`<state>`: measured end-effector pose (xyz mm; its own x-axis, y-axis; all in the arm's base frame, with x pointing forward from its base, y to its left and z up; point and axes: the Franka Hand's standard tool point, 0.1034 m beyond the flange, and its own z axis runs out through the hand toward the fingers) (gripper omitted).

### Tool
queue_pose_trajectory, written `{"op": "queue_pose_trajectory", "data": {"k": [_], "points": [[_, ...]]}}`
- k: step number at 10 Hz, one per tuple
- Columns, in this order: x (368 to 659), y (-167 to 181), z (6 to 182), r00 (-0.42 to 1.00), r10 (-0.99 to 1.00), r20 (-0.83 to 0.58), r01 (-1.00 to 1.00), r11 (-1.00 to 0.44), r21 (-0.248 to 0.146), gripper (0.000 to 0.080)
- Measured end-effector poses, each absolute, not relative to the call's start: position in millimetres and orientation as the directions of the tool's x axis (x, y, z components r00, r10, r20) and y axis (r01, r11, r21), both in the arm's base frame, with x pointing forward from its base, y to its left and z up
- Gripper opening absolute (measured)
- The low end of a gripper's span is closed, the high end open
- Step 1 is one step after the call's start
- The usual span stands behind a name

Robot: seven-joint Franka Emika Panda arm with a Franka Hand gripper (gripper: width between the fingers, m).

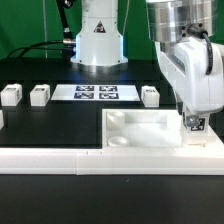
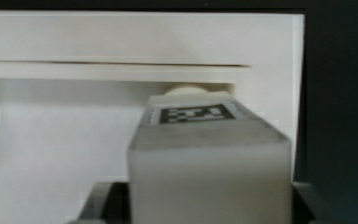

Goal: Assemble square table

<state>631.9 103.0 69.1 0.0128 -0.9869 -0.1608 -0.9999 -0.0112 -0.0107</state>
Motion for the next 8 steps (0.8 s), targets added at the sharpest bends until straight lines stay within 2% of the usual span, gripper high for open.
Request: {"op": "queue_pose_trajectory", "data": {"k": [1, 2, 3, 4, 7, 8], "points": [[633, 104, 69.3, 0.106, -0.983, -0.15, -0.994, -0.103, -0.033, 0.029], [635, 114, 69.7, 0.302, -0.946, -0.117, -0.952, -0.293, -0.082, 0.04], [634, 123, 69.6, 0.465, -0.879, -0.104, -0.884, -0.456, -0.1, 0.0538], [632, 125, 68.5, 0.581, -0.809, -0.092, -0.813, -0.571, -0.113, 0.0614], [632, 123, 67.1, 0.741, -0.668, -0.066, -0.67, -0.731, -0.128, 0.0644], [632, 123, 67.2, 0.824, -0.565, -0.043, -0.565, -0.815, -0.128, 0.0649]]}}
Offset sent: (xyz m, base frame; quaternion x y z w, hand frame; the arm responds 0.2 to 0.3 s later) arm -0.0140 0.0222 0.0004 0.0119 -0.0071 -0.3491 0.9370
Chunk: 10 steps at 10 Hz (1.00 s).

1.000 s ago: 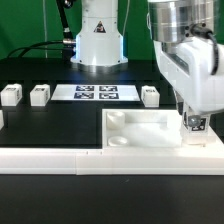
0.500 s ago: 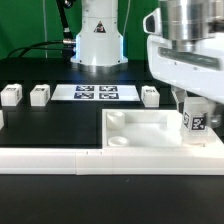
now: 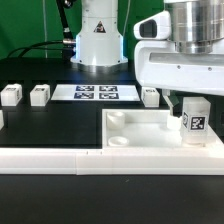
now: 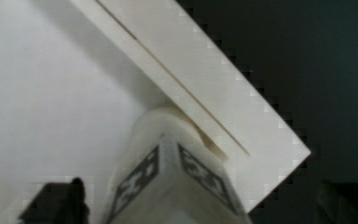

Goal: Assemble square table

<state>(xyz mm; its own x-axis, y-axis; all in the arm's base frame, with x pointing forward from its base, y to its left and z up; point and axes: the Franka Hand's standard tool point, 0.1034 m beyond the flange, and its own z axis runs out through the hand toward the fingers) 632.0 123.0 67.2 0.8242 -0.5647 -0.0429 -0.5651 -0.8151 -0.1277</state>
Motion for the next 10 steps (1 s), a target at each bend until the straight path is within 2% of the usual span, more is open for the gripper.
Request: {"op": "queue_pose_trajectory", "data": {"k": [2, 3, 5, 7, 10], "points": [[630.9, 129.6, 68.0, 0.976, -0.215, 0.02, -0.213, -0.974, -0.074, 0.0649], [630.7, 130.6, 67.6, 0.989, -0.148, 0.025, -0.146, -0.987, -0.072, 0.0649], [630.6, 129.7, 66.9, 0.983, -0.18, 0.022, -0.178, -0.981, -0.073, 0.064], [629.9, 124.9, 65.5, 0.959, -0.282, 0.011, -0.28, -0.957, -0.07, 0.0299], [629.2, 121.2, 63.8, 0.886, -0.463, -0.005, -0.462, -0.884, -0.068, 0.029]]}}
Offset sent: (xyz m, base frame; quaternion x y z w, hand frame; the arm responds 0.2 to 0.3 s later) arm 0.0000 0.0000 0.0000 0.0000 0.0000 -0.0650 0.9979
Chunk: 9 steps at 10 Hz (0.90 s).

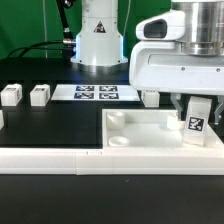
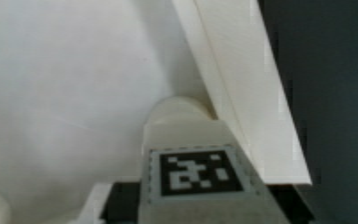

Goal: Assemble square table

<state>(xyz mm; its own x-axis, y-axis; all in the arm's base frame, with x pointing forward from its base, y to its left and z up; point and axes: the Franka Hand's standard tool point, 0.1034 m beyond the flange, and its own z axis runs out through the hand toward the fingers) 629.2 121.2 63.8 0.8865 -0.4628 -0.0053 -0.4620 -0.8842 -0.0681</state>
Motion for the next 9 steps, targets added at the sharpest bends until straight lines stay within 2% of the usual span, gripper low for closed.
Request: {"op": "queue_pose_trajectory", "data": {"k": [2, 4, 5, 6, 9], "points": [[629.4, 121.1, 63.5, 0.813, -0.582, -0.014, -0.581, -0.811, -0.068, 0.029], [630.3, 120.0, 62.6, 0.675, -0.737, -0.028, -0.737, -0.672, -0.065, 0.029], [629.9, 121.0, 62.9, 0.545, -0.837, -0.047, -0.838, -0.543, -0.059, 0.029], [629.1, 123.1, 62.5, 0.359, -0.929, -0.086, -0.933, -0.355, -0.056, 0.029], [630.2, 125.5, 60.1, -0.052, -0.981, -0.188, -0.997, 0.06, -0.039, 0.029]]}}
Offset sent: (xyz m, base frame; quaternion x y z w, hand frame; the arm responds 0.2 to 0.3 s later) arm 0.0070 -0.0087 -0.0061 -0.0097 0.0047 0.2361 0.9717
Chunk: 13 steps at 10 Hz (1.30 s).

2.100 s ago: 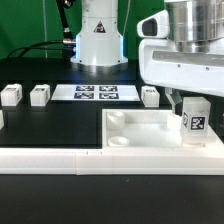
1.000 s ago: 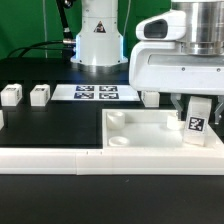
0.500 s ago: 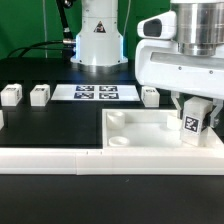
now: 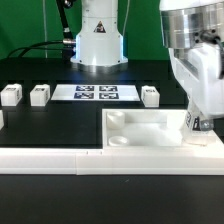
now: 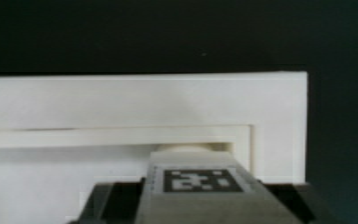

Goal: Assemble square table

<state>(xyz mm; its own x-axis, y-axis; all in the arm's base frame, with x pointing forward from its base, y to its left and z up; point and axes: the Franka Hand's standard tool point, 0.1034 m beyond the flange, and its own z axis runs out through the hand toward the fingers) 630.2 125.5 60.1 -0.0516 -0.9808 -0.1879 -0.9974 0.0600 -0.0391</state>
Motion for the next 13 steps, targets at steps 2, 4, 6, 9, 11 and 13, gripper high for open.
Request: {"op": "queue_pose_trajectory", "data": {"k": [2, 4, 6, 9, 11, 13], "points": [[630, 125, 59.4, -0.103, -0.975, -0.198, -0.993, 0.113, -0.04, 0.029], [631, 125, 60.9, -0.021, -0.982, -0.189, -0.998, 0.032, -0.055, 0.029], [634, 132, 69.0, 0.392, -0.913, -0.114, -0.919, -0.381, -0.104, 0.0619], [632, 132, 66.6, 0.577, -0.811, -0.095, -0.816, -0.566, -0.121, 0.0646], [632, 130, 66.2, 0.711, -0.699, -0.072, -0.701, -0.7, -0.135, 0.0649], [632, 121, 64.5, 0.892, -0.452, -0.002, -0.449, -0.886, -0.114, 0.0649]]}}
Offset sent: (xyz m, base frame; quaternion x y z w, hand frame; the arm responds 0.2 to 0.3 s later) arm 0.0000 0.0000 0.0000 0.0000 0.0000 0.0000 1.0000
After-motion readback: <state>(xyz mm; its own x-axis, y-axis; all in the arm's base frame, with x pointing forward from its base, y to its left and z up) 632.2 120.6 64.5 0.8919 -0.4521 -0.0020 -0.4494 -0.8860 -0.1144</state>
